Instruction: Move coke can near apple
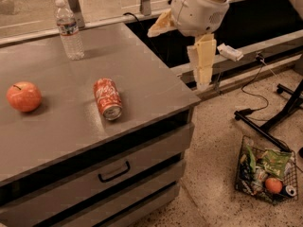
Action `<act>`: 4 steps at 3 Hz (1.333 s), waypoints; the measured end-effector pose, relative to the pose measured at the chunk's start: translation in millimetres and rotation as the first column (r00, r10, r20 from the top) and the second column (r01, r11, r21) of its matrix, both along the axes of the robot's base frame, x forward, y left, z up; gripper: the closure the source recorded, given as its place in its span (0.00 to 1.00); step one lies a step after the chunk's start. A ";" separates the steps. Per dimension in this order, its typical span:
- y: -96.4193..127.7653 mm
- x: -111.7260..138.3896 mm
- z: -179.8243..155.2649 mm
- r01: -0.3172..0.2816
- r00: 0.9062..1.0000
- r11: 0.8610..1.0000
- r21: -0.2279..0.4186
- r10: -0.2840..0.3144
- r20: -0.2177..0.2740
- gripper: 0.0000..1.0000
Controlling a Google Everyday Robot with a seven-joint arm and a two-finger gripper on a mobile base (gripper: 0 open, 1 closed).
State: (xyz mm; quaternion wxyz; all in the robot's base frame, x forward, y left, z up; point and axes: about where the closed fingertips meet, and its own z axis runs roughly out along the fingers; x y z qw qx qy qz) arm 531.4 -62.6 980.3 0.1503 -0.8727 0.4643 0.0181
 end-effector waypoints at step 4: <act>63.0 -7.9 -42.6 -0.267 0.964 0.964 -0.020 0.267 0.019 0.00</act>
Offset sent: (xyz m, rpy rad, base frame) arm -0.0456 0.0670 -0.0789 -0.1153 0.0995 0.4263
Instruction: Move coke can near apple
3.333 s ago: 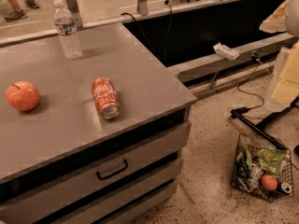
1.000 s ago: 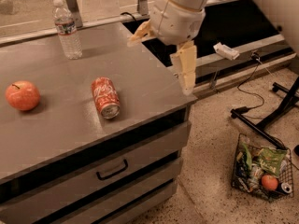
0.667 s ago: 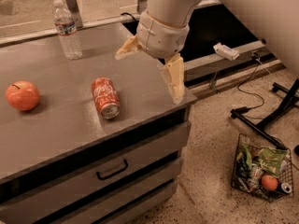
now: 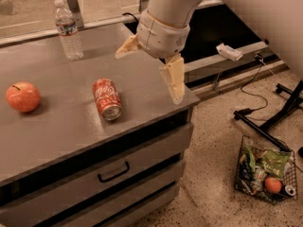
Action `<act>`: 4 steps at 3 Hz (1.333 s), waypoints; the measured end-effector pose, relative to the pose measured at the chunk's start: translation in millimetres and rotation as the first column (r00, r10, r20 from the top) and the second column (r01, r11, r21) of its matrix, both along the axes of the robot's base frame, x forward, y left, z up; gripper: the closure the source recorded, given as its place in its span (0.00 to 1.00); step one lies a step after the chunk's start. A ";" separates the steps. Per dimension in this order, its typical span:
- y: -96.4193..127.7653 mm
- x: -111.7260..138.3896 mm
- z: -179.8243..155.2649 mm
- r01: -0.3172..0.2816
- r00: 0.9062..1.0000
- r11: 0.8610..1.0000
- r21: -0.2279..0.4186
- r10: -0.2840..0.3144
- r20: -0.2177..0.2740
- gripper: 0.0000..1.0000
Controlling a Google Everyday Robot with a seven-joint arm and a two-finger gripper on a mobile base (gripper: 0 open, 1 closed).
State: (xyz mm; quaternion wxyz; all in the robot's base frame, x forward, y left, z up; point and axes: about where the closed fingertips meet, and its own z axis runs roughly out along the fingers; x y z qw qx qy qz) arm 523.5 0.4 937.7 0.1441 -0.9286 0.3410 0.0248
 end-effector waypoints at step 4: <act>38.9 30.8 -8.6 -0.535 0.811 0.828 -0.169 0.559 0.169 0.00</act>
Offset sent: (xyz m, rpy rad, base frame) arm 0.0321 0.0376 -0.0168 -0.2157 -0.2460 0.8325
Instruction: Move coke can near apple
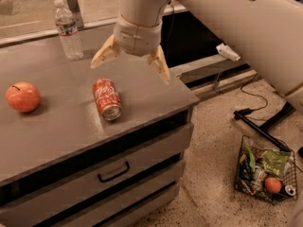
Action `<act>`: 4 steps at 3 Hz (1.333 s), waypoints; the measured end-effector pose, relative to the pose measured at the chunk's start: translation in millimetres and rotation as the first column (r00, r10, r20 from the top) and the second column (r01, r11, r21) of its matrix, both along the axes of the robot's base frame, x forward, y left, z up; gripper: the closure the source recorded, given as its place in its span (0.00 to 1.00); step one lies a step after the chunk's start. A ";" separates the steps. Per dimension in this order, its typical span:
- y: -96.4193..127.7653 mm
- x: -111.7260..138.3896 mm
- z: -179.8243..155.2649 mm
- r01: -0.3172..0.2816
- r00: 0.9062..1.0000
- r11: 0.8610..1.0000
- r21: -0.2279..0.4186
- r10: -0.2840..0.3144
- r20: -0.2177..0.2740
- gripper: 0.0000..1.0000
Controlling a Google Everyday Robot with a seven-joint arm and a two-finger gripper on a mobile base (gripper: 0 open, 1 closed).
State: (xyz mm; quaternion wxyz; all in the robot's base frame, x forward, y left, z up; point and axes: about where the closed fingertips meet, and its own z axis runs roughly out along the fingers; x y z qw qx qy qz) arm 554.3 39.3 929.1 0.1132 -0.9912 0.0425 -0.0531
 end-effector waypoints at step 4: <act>28.2 -1.3 -41.4 -0.201 0.978 0.974 0.102 0.206 -0.044 0.00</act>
Offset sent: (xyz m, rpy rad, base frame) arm -0.0004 0.0117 -0.0211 0.0962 0.0473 0.1467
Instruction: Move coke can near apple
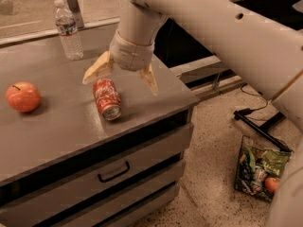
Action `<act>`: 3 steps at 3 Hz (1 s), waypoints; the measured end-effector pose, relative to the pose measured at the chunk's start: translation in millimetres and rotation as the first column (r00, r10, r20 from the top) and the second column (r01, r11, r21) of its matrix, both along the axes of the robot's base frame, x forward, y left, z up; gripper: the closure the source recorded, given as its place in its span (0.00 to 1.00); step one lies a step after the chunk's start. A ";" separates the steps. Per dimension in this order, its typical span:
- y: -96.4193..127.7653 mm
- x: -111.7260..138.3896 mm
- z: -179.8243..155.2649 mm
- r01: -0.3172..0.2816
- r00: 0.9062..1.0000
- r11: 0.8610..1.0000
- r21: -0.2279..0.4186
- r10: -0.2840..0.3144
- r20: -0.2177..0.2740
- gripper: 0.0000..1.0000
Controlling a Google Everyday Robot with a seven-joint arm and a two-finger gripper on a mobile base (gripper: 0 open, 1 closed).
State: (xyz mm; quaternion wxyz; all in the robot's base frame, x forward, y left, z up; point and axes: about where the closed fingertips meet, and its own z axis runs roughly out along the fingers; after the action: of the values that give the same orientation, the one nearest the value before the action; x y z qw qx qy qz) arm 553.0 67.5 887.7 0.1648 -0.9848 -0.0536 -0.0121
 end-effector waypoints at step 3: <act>25.1 -11.3 -25.2 -0.127 0.992 0.990 -0.053 0.126 -0.019 0.41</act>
Offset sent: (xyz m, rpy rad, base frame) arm -0.0147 0.0238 -0.0284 -0.0775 0.0273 0.1473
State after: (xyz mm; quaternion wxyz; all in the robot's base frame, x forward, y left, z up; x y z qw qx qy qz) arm 541.7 92.6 862.5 0.1388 -0.9836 -0.1150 0.0077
